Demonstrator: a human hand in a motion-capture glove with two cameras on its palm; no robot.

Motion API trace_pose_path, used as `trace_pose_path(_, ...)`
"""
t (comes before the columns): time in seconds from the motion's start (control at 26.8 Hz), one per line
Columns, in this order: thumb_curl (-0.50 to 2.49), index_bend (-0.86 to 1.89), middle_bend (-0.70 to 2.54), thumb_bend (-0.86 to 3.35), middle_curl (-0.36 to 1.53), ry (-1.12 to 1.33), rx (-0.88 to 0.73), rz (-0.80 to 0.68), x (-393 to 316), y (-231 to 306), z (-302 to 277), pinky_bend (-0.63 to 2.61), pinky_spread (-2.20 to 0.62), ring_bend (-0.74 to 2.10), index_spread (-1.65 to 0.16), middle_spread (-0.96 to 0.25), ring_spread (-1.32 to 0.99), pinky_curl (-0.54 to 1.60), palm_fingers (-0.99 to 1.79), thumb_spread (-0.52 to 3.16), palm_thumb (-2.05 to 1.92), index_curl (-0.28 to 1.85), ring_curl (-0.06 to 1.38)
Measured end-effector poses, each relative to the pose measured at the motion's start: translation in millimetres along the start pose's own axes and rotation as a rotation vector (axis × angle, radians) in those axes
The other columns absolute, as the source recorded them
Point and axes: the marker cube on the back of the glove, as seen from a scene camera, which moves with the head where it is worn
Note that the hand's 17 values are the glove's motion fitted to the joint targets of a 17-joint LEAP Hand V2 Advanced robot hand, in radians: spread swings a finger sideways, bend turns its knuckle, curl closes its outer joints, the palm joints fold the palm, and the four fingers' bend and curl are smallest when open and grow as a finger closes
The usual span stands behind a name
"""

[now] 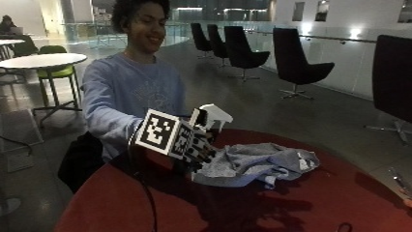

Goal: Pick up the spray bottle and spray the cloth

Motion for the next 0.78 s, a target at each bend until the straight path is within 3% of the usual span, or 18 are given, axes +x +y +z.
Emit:
trace_pose_path(0.37, 0.59, 0.13, 0.2, -0.03, 0.43, 0.115, -0.202, 0.15, -21, -10, 14, 0.26, 0.17, 0.54, -0.26, -0.05, -0.02, 0.36, 1.13, 0.62, 1.02, 0.36, 0.38)
trace_pose_path(0.78, 0.6, 0.13, 0.2, -0.03, 0.44, 0.19, -0.316, 0.242, -28, -16, 24, 0.27, 0.17, 0.55, -0.25, -0.05, -0.01, 0.36, 1.14, 0.65, 1.0, 0.37, 0.39)
